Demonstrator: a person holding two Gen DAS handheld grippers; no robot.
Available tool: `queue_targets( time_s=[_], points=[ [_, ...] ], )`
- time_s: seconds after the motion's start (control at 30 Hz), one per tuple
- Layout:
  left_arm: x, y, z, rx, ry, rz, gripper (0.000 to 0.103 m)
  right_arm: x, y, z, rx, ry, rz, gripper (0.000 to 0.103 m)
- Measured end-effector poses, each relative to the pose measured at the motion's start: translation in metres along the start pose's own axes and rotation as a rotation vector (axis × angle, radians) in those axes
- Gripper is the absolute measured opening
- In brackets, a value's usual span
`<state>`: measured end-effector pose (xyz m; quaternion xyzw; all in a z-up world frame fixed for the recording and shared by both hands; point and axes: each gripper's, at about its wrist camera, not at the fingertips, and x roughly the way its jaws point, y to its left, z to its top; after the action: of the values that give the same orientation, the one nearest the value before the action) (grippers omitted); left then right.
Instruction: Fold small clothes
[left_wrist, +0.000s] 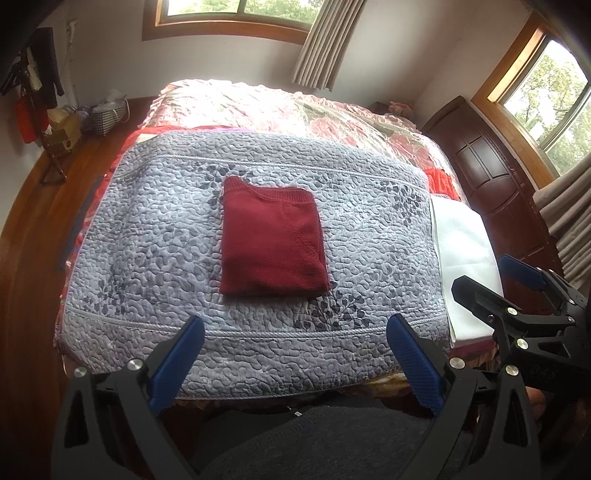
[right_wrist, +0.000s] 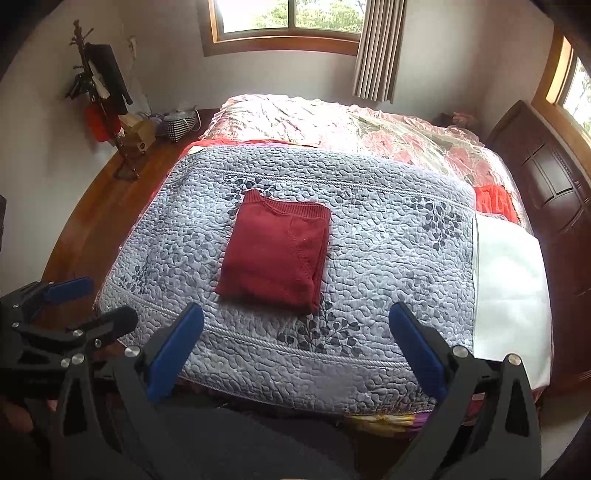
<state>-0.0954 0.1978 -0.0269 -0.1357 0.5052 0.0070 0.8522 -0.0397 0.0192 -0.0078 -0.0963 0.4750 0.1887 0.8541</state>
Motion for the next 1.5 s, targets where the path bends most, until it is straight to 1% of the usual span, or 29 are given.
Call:
queue_targets(
  time_s=[0.23, 0.63, 1.5],
  points=[
    [-0.002, -0.001, 0.003, 0.008, -0.005, 0.002, 0.099, -0.002, 0.002, 0.003, -0.004, -0.003, -0.009, 0.1],
    [-0.01, -0.004, 0.008, 0.034, -0.022, 0.026, 0.099, -0.007, 0.001, 0.006, -0.006, -0.011, -0.018, 0.1],
    [-0.018, -0.005, 0.011, 0.038, -0.044, 0.067, 0.099, -0.008, 0.004, 0.013, -0.022, -0.008, -0.022, 0.1]
  ],
)
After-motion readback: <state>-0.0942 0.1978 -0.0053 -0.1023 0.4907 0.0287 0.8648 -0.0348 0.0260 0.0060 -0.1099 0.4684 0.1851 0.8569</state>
